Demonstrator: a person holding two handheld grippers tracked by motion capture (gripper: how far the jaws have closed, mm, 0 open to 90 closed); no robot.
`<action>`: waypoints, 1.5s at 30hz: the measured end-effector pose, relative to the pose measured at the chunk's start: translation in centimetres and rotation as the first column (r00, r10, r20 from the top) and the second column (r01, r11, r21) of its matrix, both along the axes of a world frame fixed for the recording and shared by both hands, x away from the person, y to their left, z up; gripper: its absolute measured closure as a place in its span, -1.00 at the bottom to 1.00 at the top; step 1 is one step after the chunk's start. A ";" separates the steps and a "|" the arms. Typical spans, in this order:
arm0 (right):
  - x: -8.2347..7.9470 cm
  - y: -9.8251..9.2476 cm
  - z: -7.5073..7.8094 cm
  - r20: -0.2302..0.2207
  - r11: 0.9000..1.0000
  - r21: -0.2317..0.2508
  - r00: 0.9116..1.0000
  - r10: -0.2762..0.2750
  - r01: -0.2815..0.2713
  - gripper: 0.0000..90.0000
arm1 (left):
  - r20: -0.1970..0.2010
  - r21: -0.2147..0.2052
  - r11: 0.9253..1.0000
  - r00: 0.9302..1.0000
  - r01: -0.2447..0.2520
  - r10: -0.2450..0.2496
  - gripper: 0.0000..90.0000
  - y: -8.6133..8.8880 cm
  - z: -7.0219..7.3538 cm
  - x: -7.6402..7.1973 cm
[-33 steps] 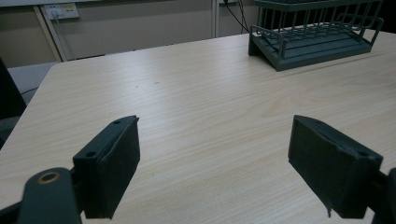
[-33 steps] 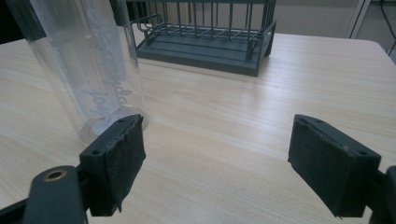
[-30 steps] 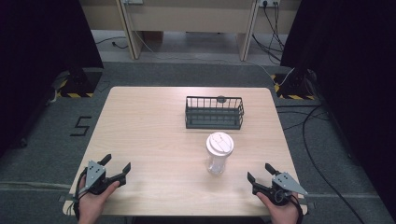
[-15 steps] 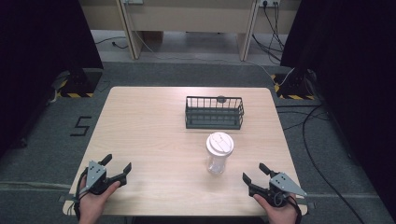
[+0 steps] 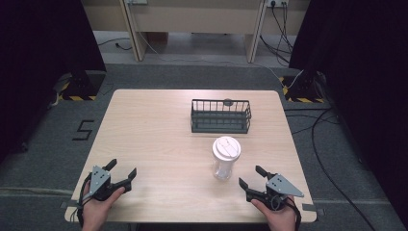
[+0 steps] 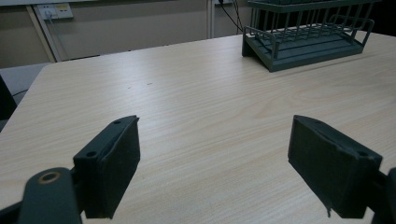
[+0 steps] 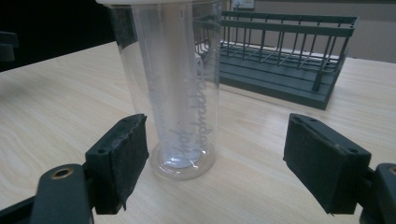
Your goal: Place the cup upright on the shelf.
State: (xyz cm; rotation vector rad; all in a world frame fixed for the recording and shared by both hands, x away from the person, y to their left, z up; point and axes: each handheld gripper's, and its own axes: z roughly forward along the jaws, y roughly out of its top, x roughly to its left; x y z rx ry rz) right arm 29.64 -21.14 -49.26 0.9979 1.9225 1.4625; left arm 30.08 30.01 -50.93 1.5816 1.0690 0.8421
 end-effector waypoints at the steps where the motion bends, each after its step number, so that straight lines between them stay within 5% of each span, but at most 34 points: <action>1: 0.1 0.2 0.0 -0.001 1.000 0.000 1.000 0.003 -0.003 -0.51 | 0.000 0.000 1.000 1.000 0.000 0.000 -0.64 0.0 0.0 0.0; 23: 3.0 4.2 -0.6 -0.016 0.998 -0.013 0.998 0.062 -0.062 -0.62 | 0.002 -0.005 1.000 1.000 0.007 -0.007 -0.64 -0.1 0.0 0.0; 45: 5.3 6.9 -2.3 -0.024 0.997 -0.057 0.999 0.047 -0.049 -0.68 | 0.002 -0.007 1.000 1.000 0.015 -0.015 -0.63 -0.1 0.0 0.0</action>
